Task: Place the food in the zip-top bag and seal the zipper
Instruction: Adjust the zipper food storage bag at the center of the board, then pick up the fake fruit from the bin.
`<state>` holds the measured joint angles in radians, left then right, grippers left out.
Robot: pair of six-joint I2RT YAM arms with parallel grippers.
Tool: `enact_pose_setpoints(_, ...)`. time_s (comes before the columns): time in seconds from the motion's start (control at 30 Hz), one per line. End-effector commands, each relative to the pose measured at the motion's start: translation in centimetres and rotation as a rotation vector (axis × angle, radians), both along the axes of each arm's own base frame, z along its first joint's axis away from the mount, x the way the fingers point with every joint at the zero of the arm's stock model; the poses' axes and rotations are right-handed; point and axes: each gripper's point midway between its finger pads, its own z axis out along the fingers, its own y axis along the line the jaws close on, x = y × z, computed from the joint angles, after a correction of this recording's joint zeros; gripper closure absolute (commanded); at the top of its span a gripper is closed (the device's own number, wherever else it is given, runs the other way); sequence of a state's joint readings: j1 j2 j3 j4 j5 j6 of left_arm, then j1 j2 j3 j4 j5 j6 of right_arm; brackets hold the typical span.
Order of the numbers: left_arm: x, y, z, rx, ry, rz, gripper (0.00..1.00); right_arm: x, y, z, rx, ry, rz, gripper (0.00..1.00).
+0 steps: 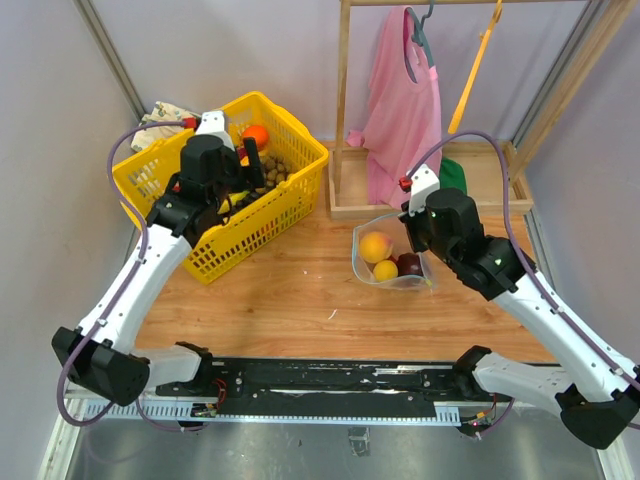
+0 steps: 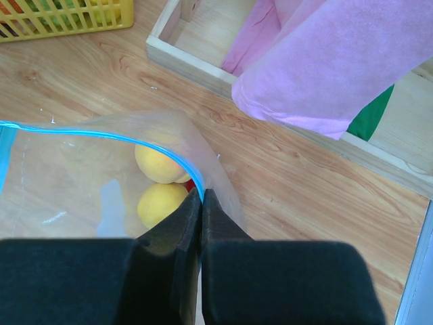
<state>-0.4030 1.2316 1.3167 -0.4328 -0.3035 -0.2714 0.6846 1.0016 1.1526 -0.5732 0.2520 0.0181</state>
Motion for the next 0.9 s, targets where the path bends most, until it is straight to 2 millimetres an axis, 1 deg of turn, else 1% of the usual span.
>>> enact_pose_setpoints(0.0,1.7,2.1,-1.5,0.009,0.036,-0.006,0.06,0.5,-0.1,0.1,0.006,-0.011,-0.013,0.99)
enact_pose_setpoints(0.03,2.2,2.3,-2.0,0.003,0.042,-0.021,0.07,0.5,-0.1,0.0,0.005,-0.010,-0.013,0.99)
enact_pose_setpoints(0.2,4.5,1.8,-4.2,-0.004,0.080,-0.100,0.08,0.6,0.0,-0.1,0.000,-0.006,-0.011,0.99)
enact_pose_setpoints(0.4,8.1,2.4,-7.3,-0.050,0.157,-0.105,0.11,0.7,0.0,-0.2,-0.007,-0.005,-0.010,0.99)
enact_pose_setpoints(0.63,11.9,1.5,-10.9,-0.087,0.248,-0.135,0.15,0.8,0.1,-0.4,-0.012,0.000,-0.009,0.99)
enact_pose_setpoints(0.73,13.0,0.8,-11.9,-0.106,0.276,-0.162,0.16,0.8,0.1,-0.5,-0.015,0.001,-0.007,0.99)
enact_pose_setpoints(0.87,14.0,0.3,-13.4,-0.115,0.304,-0.177,0.18,0.8,0.1,-0.7,-0.016,0.003,-0.007,0.99)
